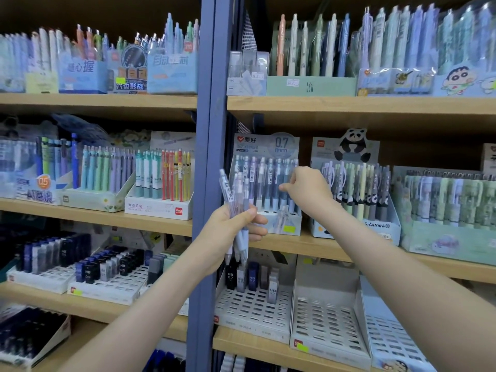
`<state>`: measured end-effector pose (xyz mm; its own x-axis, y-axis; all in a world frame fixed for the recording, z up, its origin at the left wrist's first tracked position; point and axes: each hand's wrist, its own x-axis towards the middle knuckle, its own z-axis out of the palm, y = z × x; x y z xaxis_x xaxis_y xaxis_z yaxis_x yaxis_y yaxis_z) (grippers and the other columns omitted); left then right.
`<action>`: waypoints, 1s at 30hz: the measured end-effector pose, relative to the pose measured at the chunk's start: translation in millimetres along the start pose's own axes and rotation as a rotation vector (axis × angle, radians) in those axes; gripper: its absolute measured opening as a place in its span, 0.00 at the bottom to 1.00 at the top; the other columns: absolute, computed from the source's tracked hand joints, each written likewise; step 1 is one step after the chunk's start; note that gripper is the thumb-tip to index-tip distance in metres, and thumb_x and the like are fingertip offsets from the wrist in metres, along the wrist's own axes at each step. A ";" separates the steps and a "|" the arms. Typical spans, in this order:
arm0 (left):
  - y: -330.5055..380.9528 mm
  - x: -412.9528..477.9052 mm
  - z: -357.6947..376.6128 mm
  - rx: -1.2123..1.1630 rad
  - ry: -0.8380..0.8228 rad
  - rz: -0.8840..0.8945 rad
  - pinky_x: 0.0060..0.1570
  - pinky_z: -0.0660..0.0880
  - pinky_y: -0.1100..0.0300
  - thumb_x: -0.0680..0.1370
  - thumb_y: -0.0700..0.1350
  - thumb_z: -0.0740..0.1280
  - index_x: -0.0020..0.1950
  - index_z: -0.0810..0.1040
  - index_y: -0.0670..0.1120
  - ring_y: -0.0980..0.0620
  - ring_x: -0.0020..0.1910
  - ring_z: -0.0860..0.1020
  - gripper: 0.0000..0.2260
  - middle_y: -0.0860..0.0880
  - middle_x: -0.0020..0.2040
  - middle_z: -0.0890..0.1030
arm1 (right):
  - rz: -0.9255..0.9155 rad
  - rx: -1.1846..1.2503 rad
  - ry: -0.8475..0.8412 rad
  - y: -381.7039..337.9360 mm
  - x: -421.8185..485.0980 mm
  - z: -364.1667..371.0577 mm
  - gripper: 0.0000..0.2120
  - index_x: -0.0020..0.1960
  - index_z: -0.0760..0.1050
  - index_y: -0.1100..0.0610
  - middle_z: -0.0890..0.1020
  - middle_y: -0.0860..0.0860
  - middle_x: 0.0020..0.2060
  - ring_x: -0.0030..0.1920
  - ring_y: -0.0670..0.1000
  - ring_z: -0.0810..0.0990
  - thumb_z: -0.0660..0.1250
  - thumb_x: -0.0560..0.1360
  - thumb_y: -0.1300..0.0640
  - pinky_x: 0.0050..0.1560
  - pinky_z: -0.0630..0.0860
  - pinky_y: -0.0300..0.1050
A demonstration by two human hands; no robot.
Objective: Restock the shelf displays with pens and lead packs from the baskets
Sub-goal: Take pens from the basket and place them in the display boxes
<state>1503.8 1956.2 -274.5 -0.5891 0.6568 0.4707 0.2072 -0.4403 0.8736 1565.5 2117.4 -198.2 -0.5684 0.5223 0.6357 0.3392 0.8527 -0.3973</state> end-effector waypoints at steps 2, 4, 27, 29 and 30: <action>0.1 -1.0 0.1 0.002 -0.040 -0.010 0.43 0.81 0.57 0.81 0.40 0.62 0.53 0.75 0.40 0.51 0.37 0.83 0.04 0.49 0.39 0.84 | -0.059 0.067 0.095 -1.4 -9.3 -5.3 0.12 0.47 0.71 0.59 0.75 0.51 0.38 0.39 0.51 0.75 0.64 0.79 0.50 0.33 0.67 0.43; 0.7 -1.5 0.7 0.002 -0.082 -0.014 0.42 0.81 0.58 0.80 0.40 0.62 0.52 0.75 0.41 0.51 0.38 0.83 0.04 0.49 0.39 0.84 | -0.148 0.287 0.117 -8.8 -23.9 -13.4 0.12 0.49 0.72 0.57 0.76 0.48 0.40 0.40 0.46 0.74 0.63 0.79 0.48 0.36 0.68 0.40; -2.5 2.9 -20.3 0.034 0.040 -0.017 0.37 0.79 0.62 0.81 0.43 0.61 0.50 0.75 0.42 0.53 0.34 0.81 0.06 0.47 0.39 0.84 | -0.118 0.581 0.114 -3.5 -6.8 -14.0 0.11 0.46 0.73 0.63 0.79 0.52 0.36 0.34 0.48 0.78 0.63 0.79 0.55 0.41 0.79 0.44; -4.2 4.5 -21.5 0.058 0.039 -0.018 0.37 0.79 0.61 0.81 0.44 0.62 0.50 0.75 0.42 0.53 0.34 0.80 0.06 0.47 0.39 0.83 | -0.124 0.549 0.101 -5.4 -3.8 -10.7 0.11 0.44 0.72 0.62 0.79 0.54 0.37 0.35 0.49 0.79 0.64 0.79 0.54 0.41 0.79 0.45; -5.1 5.2 -22.0 0.067 0.040 -0.017 0.37 0.78 0.61 0.81 0.44 0.62 0.50 0.75 0.42 0.53 0.35 0.80 0.06 0.47 0.39 0.83 | -0.134 0.527 0.087 -6.7 -2.1 -9.8 0.11 0.43 0.71 0.61 0.79 0.55 0.37 0.35 0.49 0.78 0.65 0.79 0.54 0.40 0.79 0.43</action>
<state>1482.5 1948.4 -279.2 -0.6239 0.6381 0.4512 0.2477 -0.3860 0.8886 1571.7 2110.6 -190.4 -0.5094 0.4271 0.7470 -0.1657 0.8032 -0.5722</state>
